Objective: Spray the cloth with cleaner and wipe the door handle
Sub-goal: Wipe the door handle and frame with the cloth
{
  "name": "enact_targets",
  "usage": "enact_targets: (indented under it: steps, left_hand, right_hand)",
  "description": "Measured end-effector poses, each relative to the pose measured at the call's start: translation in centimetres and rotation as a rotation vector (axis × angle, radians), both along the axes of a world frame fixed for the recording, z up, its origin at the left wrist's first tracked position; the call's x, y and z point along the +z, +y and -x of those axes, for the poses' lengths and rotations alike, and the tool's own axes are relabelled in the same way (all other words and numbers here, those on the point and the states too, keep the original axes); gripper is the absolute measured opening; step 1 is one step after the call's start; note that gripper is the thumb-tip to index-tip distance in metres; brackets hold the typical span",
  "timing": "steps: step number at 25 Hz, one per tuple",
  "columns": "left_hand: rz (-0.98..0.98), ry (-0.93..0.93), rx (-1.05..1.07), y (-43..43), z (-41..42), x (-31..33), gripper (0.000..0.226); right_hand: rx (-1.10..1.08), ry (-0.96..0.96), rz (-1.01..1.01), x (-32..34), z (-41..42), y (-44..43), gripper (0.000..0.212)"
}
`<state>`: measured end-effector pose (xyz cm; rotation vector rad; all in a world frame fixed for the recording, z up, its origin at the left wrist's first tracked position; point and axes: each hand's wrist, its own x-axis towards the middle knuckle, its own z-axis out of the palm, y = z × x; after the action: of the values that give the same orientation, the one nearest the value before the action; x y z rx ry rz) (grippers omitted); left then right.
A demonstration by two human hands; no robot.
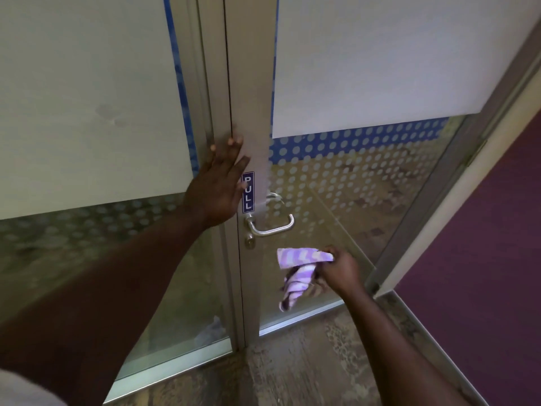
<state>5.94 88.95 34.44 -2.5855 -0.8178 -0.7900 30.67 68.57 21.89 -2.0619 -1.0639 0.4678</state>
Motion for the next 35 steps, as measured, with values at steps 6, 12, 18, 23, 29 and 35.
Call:
enact_targets:
  steps: [6,12,18,23,29,35]
  left_hand:
    - [0.766,-0.029,-0.219,-8.5,0.3,-3.9,0.075]
    - [1.129,-0.169,-0.479,-12.0,-2.9,-2.5,0.048]
    - [1.59,-0.713,-0.399,-15.0,-4.7,1.1,0.032]
    - [2.022,-0.937,-0.418,-17.6,-6.5,3.1,0.046]
    - [2.226,-0.798,-0.636,-21.2,-7.5,2.0,0.08]
    - [1.548,-0.77,-0.304,-26.2,-8.0,2.4,0.116]
  right_hand:
    - [0.034,0.354,0.004,7.7,1.7,-1.5,0.011]
    - [0.155,0.589,0.207,15.1,1.6,-4.0,0.049]
    - [0.383,1.153,-0.271,16.8,-0.2,-8.7,0.086]
    - [0.316,0.868,-0.481,15.9,1.9,-11.6,0.045]
    - [0.186,0.526,-0.485,17.2,3.4,-15.0,0.053]
    - [-0.039,-0.109,-0.022,18.1,2.3,-20.1,0.109]
